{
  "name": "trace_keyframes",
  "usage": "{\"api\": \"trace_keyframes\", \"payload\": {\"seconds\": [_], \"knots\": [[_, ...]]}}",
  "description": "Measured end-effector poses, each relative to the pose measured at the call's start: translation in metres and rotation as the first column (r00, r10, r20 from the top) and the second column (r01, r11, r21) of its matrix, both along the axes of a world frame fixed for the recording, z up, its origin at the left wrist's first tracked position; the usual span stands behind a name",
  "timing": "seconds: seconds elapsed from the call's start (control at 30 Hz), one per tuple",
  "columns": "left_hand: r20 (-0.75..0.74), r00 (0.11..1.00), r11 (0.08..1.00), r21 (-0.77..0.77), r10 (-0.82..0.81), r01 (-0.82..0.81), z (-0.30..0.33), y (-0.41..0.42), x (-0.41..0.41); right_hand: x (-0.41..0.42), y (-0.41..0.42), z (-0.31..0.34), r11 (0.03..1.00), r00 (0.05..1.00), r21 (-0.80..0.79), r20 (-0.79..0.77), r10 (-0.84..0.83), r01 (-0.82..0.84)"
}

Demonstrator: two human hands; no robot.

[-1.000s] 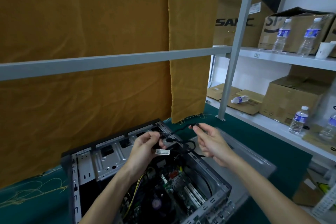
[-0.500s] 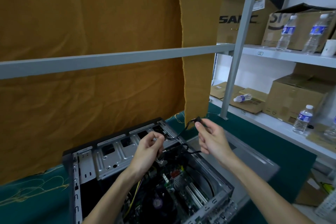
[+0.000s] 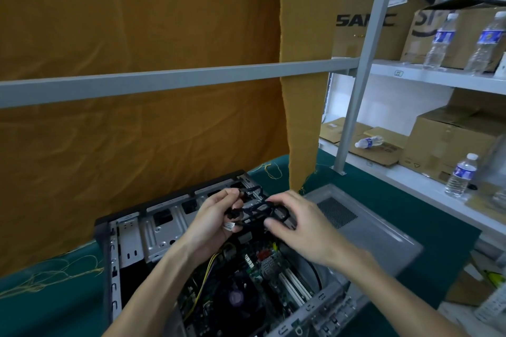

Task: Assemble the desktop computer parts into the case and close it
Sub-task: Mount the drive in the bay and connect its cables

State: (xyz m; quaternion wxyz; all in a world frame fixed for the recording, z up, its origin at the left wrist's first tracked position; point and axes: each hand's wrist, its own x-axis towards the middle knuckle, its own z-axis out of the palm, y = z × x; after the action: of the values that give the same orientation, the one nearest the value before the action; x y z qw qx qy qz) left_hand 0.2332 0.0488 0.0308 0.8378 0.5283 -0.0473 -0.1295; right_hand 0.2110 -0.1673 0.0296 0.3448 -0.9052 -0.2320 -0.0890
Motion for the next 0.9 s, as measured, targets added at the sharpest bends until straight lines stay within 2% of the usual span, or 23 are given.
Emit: {"api": "trace_keyframes", "payload": {"seconds": [0.07, 0.1, 0.17, 0.2, 0.3, 0.53, 0.67, 0.77, 0.83, 0.9], "knots": [[0.000, 1.000, 1.000, 0.015, 0.004, -0.004, -0.001, 0.001, 0.001, 0.003, 0.006, -0.001, 0.986, 0.999, -0.168, 0.048, -0.003, 0.011], [-0.001, 1.000, 1.000, 0.006, 0.009, -0.009, -0.002, 0.002, 0.002, 0.003, 0.007, -0.002, 0.985, 0.999, -0.174, 0.041, -0.014, 0.021], [0.001, 0.999, 0.999, -0.006, 0.034, -0.034, -0.004, 0.003, 0.003, 0.002, 0.009, -0.006, 0.997, 1.000, -0.073, -0.012, -0.019, 0.018], [0.024, 0.998, 0.997, 0.041, 0.063, -0.064, -0.005, 0.003, 0.003, 0.003, 0.008, -0.008, 1.000, 1.000, -0.015, -0.027, -0.010, 0.010], [0.179, 0.968, 0.923, 0.314, 0.173, -0.223, -0.008, 0.002, 0.002, 0.001, 0.002, -0.010, 0.996, 0.996, 0.089, -0.087, 0.038, -0.030], [0.246, 0.931, 0.824, 0.440, 0.270, -0.356, -0.014, 0.005, 0.006, -0.017, -0.013, -0.007, 0.987, 0.971, -0.019, -0.180, 0.155, -0.161], [0.208, 0.924, 0.807, 0.451, 0.321, -0.382, -0.016, 0.009, 0.009, -0.019, -0.025, -0.002, 0.981, 0.952, -0.029, -0.251, 0.177, -0.190], [0.243, 0.941, 0.778, 0.532, 0.237, -0.334, -0.016, 0.014, 0.010, -0.018, -0.032, 0.002, 0.974, 0.935, 0.108, -0.279, 0.220, -0.197], [0.280, 0.958, 0.742, 0.628, 0.067, -0.235, -0.015, 0.017, 0.008, -0.013, -0.036, 0.002, 0.961, 0.937, 0.225, -0.272, 0.217, -0.157], [0.253, 0.955, 0.703, 0.708, -0.156, -0.072, -0.017, 0.018, 0.006, -0.005, -0.036, -0.001, 0.935, 0.939, 0.345, -0.290, 0.184, -0.077]]}}
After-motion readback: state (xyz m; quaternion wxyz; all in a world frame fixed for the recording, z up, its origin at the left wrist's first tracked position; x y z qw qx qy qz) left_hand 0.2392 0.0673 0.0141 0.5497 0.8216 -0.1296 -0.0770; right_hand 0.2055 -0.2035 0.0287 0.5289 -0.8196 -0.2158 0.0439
